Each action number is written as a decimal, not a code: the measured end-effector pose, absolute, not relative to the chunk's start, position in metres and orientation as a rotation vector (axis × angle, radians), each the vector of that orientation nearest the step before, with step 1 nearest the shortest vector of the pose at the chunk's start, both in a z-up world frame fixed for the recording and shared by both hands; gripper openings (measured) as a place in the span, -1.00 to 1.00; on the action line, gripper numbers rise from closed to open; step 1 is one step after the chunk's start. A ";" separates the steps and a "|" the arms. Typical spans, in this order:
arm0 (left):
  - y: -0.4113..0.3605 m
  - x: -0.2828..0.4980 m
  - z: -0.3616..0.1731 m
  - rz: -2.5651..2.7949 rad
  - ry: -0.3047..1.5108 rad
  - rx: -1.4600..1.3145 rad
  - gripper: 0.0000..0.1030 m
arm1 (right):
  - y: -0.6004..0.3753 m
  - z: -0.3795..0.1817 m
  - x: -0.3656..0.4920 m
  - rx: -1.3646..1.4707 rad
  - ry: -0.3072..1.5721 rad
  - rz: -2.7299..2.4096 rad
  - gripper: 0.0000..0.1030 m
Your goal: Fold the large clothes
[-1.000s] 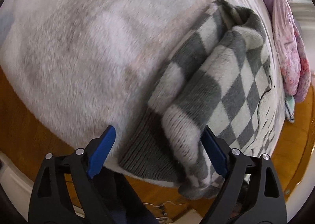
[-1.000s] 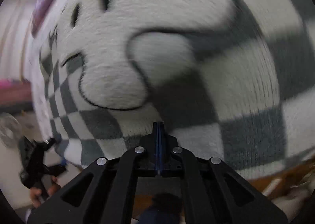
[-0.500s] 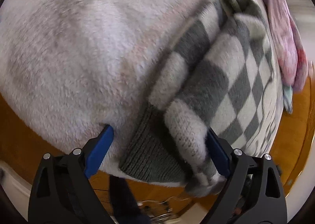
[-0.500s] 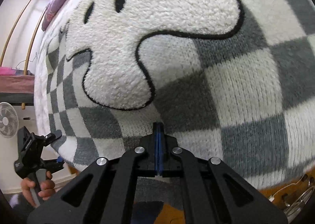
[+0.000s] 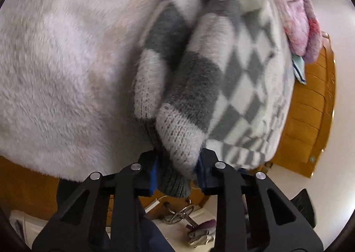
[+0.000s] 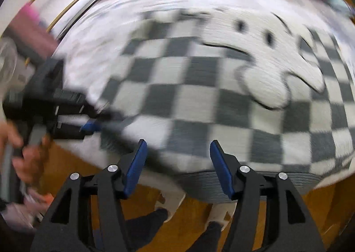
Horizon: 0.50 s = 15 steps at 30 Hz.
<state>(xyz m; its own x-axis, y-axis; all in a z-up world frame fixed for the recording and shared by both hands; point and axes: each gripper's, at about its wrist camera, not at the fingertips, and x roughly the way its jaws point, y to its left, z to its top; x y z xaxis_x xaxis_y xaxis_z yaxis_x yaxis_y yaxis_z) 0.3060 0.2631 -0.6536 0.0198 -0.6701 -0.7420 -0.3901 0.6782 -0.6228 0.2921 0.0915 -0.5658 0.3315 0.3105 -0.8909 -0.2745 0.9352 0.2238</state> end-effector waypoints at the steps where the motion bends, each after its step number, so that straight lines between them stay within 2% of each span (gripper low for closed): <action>1: 0.261 0.309 -0.646 -0.291 1.599 -0.892 -0.51 | 0.099 -0.561 0.287 -0.013 1.145 0.399 0.27; 7: 0.254 0.325 -0.620 -0.378 1.621 -0.958 -0.54 | 0.113 -0.555 0.264 -0.224 1.032 0.369 0.49; 12: 0.252 0.334 -0.612 -0.430 1.644 -1.025 -0.54 | 0.124 -0.571 0.268 -0.377 0.984 0.339 0.49; 15: 0.255 0.333 -0.613 -0.434 1.665 -1.017 -0.54 | 0.121 -0.583 0.286 -0.353 1.023 0.331 0.43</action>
<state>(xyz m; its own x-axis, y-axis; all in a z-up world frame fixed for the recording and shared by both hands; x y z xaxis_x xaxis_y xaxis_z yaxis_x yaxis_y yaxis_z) 0.3331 0.2548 -0.6132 -0.0487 -0.7976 -0.6013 -0.4022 0.5667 -0.7191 0.2858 0.1214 -0.5835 0.4813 0.1023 -0.8706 -0.4266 0.8949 -0.1307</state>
